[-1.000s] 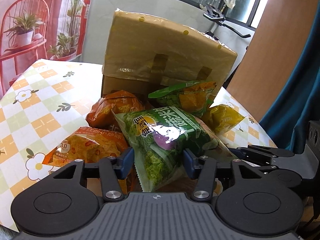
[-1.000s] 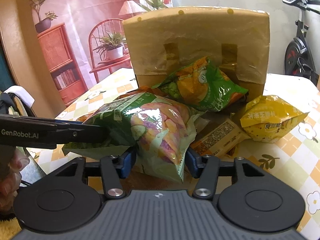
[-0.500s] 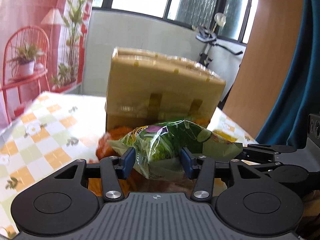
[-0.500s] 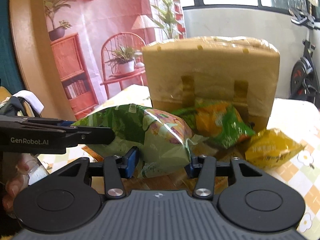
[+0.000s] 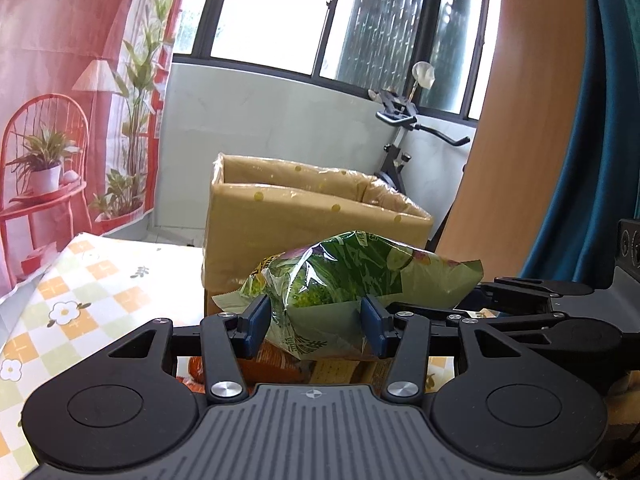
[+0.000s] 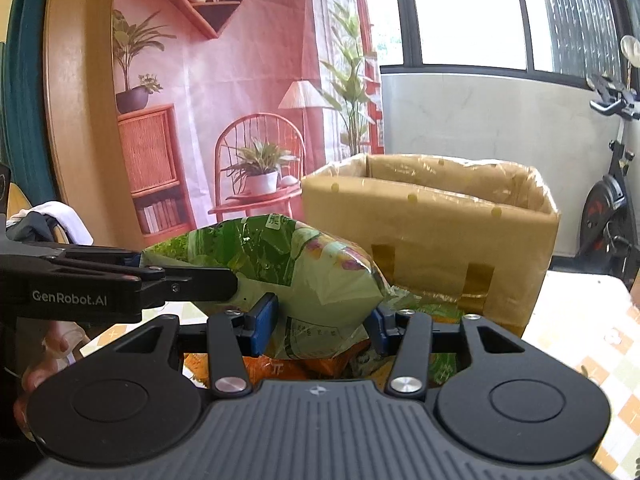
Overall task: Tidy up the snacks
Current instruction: 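Grasp the clear green bag with both grippers and lift it over the box, then lower the clear green bag into the box and open both grippers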
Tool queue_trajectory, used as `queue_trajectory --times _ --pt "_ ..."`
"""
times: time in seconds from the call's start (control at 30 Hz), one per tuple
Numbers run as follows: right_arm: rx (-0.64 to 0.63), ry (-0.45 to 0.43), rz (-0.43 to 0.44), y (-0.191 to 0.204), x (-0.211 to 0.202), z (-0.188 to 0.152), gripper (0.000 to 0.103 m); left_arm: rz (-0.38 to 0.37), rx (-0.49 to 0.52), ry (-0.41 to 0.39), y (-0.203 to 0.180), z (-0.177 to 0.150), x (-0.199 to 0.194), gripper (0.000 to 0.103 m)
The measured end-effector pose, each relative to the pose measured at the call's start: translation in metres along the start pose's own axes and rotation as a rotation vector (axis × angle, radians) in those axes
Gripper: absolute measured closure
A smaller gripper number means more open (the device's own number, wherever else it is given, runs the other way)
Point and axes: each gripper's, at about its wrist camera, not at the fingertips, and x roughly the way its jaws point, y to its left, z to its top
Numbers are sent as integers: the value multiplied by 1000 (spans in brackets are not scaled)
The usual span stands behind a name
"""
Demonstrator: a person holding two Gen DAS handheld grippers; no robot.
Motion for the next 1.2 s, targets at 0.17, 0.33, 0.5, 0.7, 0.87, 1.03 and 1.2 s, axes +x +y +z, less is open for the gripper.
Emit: queue_trajectory --times 0.17,0.33,0.5,0.7,0.87,1.03,1.2 --pt "-24 -33 -3 -3 -5 11 54 -22 26 -40 -4 17 0 52" --pt "-46 -95 -16 -11 -7 33 54 -26 66 -109 -14 37 2 52" --pt "-68 -157 -29 -20 -8 55 54 -50 93 -164 -21 60 15 52" --pt "-133 -251 -96 -36 2 85 54 -101 111 -217 -26 100 49 52" --pt "-146 -272 -148 -60 28 102 54 -131 103 -152 -21 124 98 51" --pt "-109 -213 -164 -90 67 107 54 -114 47 -41 -12 137 148 51" --pt "10 -118 -140 -128 100 101 54 -89 2 67 1 135 177 51"
